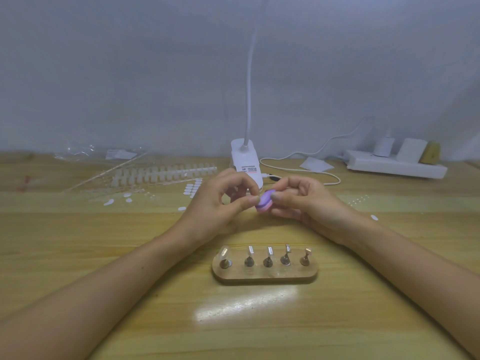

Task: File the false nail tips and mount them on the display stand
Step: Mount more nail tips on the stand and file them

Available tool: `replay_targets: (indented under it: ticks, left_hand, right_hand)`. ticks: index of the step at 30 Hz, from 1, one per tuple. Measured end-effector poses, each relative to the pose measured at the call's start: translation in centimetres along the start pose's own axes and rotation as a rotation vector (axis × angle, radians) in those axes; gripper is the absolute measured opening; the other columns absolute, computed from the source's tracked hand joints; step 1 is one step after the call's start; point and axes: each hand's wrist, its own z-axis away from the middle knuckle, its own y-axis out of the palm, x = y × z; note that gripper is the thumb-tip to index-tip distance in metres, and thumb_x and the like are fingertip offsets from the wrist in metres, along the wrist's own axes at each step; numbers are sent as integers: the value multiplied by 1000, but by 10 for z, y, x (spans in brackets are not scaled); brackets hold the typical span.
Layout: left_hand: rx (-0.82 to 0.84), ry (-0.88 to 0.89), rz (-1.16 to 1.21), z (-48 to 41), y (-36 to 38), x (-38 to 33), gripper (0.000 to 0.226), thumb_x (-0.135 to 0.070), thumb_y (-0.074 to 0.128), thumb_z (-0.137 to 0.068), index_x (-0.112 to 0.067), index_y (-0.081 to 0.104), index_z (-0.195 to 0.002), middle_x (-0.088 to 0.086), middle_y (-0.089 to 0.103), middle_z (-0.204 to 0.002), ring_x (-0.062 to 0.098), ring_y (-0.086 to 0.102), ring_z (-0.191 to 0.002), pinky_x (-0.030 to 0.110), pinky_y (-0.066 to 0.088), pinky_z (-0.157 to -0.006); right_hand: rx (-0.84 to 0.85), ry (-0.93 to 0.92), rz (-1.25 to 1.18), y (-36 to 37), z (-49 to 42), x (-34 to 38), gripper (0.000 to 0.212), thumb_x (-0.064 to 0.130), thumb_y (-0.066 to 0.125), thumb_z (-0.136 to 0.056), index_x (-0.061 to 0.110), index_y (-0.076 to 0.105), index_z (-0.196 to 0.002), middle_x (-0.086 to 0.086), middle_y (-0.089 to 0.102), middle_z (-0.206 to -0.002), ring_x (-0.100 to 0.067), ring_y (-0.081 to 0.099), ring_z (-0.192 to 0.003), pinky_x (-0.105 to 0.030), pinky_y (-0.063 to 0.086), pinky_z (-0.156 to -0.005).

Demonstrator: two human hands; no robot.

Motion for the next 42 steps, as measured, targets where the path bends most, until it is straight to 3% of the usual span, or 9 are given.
replay_targets:
  ticks: [4, 13, 16, 19, 22, 32, 35, 38, 42]
  left_hand:
    - [13, 0, 4, 1, 1, 1, 18, -6, 72, -86, -21, 65, -79, -8, 50, -80, 1, 48, -70, 7, 37, -66]
    - [-29, -6, -3, 1, 0, 5, 11, -15, 73, -84, -23, 66, -80, -8, 51, -79, 0, 48, -69, 8, 37, -72]
    - [-18, 9, -7, 1, 0, 6, 16, -12, 73, -85, -26, 65, -79, -7, 51, -80, 1, 49, -71, 8, 37, -71]
    - [-11, 2, -5, 0, 0, 6, 12, -16, 71, -85, -25, 65, -80, -4, 52, -82, 2, 49, -71, 8, 37, -72]
    - [-5, 4, -19, 0, -1, 7, 15, -11, 73, -86, -23, 66, -80, 3, 54, -83, 5, 50, -71, 11, 39, -73]
    - [-9, -5, 1, 1, -1, 7, 17, -11, 73, -86, -25, 65, -80, -2, 54, -83, 2, 49, -71, 10, 39, -74]
    - [14, 0, -16, 1, -1, 6, 12, -11, 72, -87, -21, 67, -82, 2, 54, -83, 4, 49, -71, 12, 39, -74]
    - [7, -5, -11, 0, -1, 6, 14, -9, 72, -87, -21, 67, -82, 2, 54, -83, 5, 49, -72, 13, 39, -75]
    - [26, 5, -28, 0, 0, 4, 9, -8, 73, -86, -16, 68, -83, -2, 52, -81, 6, 48, -71, 14, 39, -74]
  right_hand:
    - [86, 15, 58, 2, 1, 0, 11, 13, 77, -80, 16, 69, -85, -16, 76, -97, -23, 75, -90, -27, 59, -78]
    - [-18, -10, 2, 1, 1, 0, 13, 16, 75, -79, 11, 67, -88, -18, 76, -96, -23, 75, -88, -26, 59, -76]
    - [70, 13, 72, 3, 2, 1, 11, 14, 77, -80, 14, 69, -87, -17, 76, -97, -22, 75, -90, -29, 59, -81]
    - [-15, 3, 24, 3, 1, 1, 13, 14, 74, -78, 9, 67, -88, -16, 77, -93, -19, 75, -85, -24, 59, -74]
    - [40, 29, 63, 4, 1, 2, 11, 16, 76, -77, 13, 69, -85, -18, 76, -96, -21, 75, -88, -25, 59, -76]
    - [-24, 12, 35, 2, 1, 2, 13, 18, 74, -80, 10, 71, -90, -17, 76, -96, -23, 74, -89, -24, 58, -75]
    - [50, 33, 91, 3, 2, 2, 13, 21, 75, -82, 12, 70, -90, -18, 76, -99, -25, 74, -93, -29, 59, -82]
    - [-19, 22, 63, 3, 1, 3, 14, 21, 75, -80, 11, 70, -89, -15, 76, -96, -21, 74, -87, -23, 58, -73]
    - [66, 38, 110, 4, 2, 3, 11, 22, 77, -80, 16, 71, -87, -17, 76, -98, -24, 74, -92, -28, 59, -80]
